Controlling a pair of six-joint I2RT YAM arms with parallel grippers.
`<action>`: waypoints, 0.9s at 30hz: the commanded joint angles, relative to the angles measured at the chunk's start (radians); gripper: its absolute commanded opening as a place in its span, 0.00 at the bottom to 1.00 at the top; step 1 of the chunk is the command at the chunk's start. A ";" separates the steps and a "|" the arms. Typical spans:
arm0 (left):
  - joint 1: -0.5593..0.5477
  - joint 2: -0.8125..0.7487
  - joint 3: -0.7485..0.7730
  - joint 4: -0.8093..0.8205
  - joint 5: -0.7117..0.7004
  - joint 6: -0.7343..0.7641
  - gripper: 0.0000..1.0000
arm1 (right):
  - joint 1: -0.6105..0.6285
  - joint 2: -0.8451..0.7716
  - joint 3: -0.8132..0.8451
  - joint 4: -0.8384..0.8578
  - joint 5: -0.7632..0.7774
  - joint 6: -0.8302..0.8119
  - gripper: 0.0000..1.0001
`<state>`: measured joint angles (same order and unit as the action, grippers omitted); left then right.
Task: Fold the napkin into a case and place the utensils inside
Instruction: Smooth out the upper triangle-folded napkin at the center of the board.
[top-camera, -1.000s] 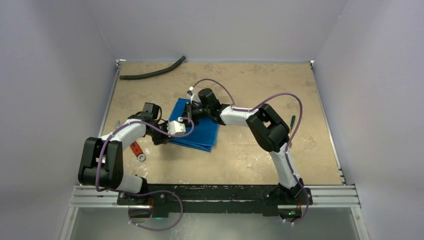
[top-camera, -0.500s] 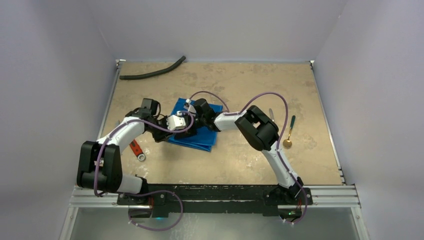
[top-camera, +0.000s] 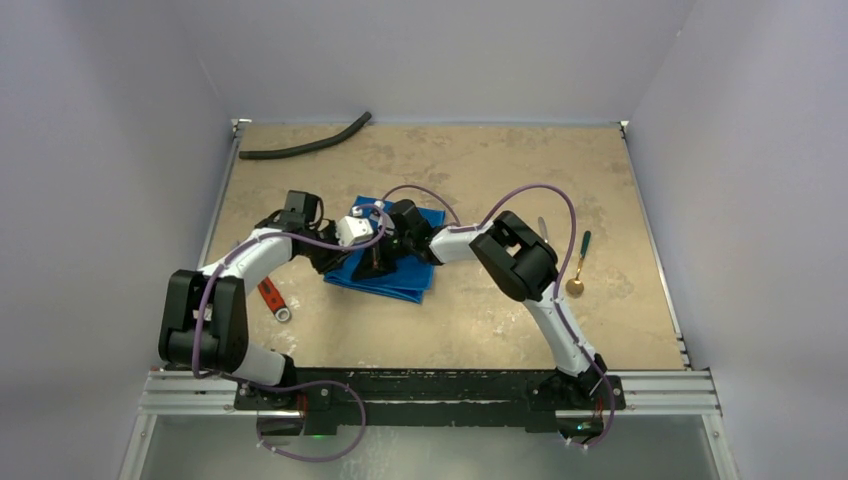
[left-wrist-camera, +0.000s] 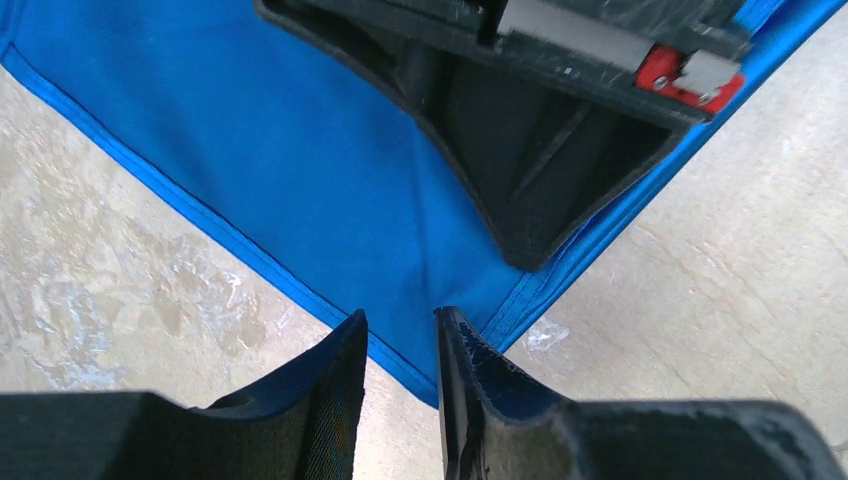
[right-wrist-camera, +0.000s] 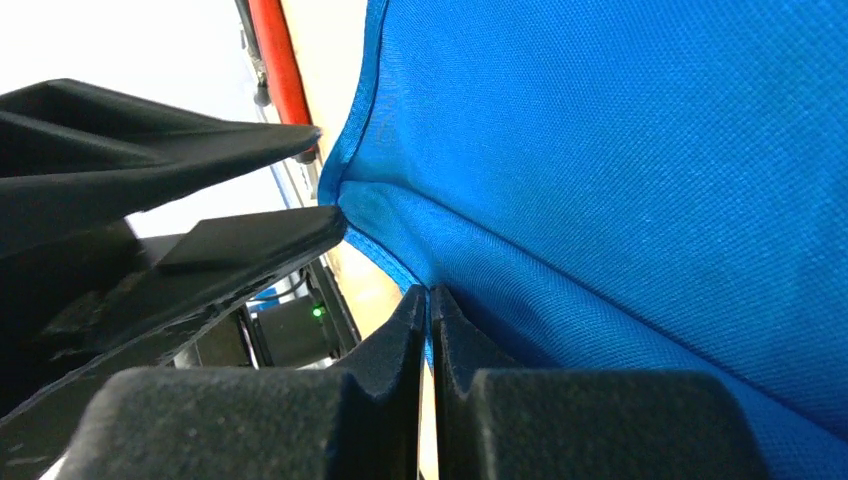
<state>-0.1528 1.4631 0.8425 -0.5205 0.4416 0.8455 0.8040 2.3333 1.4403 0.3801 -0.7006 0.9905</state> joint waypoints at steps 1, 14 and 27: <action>0.005 0.009 -0.062 0.084 -0.042 0.007 0.30 | -0.002 -0.053 -0.011 0.014 -0.039 -0.021 0.09; 0.005 -0.025 -0.161 0.136 -0.062 0.045 0.29 | -0.122 -0.322 -0.336 0.101 -0.098 -0.052 0.18; 0.006 -0.038 -0.116 0.091 -0.044 -0.003 0.33 | -0.160 -0.342 -0.469 0.054 -0.039 -0.173 0.23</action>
<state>-0.1509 1.4433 0.7048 -0.4026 0.3805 0.8726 0.6365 2.0182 0.9512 0.4679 -0.7704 0.9131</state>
